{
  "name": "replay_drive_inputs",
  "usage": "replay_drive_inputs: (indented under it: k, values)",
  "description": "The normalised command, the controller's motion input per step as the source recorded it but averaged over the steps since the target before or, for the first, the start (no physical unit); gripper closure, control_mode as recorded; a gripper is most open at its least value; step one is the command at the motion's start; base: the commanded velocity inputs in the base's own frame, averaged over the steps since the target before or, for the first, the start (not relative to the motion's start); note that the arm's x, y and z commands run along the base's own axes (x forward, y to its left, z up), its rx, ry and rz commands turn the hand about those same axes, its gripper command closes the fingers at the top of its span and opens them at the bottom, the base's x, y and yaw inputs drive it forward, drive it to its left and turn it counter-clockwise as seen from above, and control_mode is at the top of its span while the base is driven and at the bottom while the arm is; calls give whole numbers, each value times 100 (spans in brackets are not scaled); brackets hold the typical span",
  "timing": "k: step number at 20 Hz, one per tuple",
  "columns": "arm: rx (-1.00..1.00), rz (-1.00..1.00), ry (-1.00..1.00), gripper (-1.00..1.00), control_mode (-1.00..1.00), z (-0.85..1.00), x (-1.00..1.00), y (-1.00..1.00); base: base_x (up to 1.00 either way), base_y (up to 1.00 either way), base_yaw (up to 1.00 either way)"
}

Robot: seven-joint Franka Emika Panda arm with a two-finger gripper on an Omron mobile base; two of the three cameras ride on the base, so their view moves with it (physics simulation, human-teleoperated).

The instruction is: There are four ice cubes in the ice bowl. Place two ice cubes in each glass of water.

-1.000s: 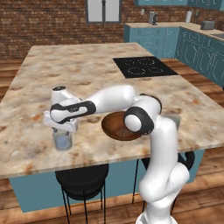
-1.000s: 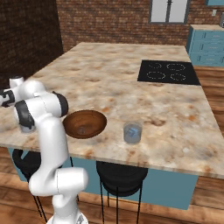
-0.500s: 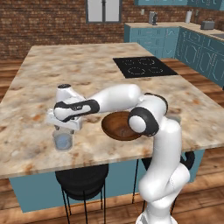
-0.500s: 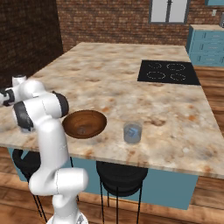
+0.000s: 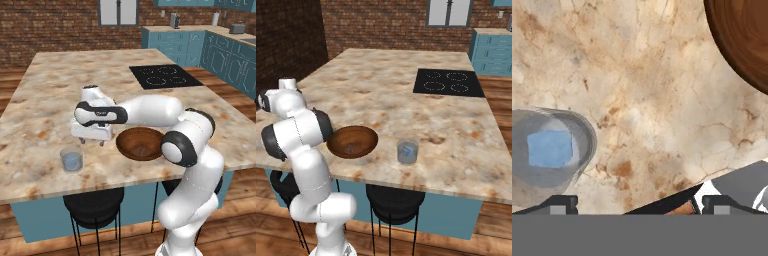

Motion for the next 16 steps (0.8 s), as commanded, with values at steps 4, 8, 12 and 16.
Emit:
replay_drive_inputs:
  k: [4,8,12,16]
  values:
    - [-1,12,2,-100,-100,11,-37,-100,0,0,0]
    - [-3,6,0,-100,-100,2,-12,-100,0,0,0]
    - [-2,1,0,-100,-100,8,0,-100,0,0,0]
    - [0,0,3,-100,-100,0,2,-98,0,0,0]
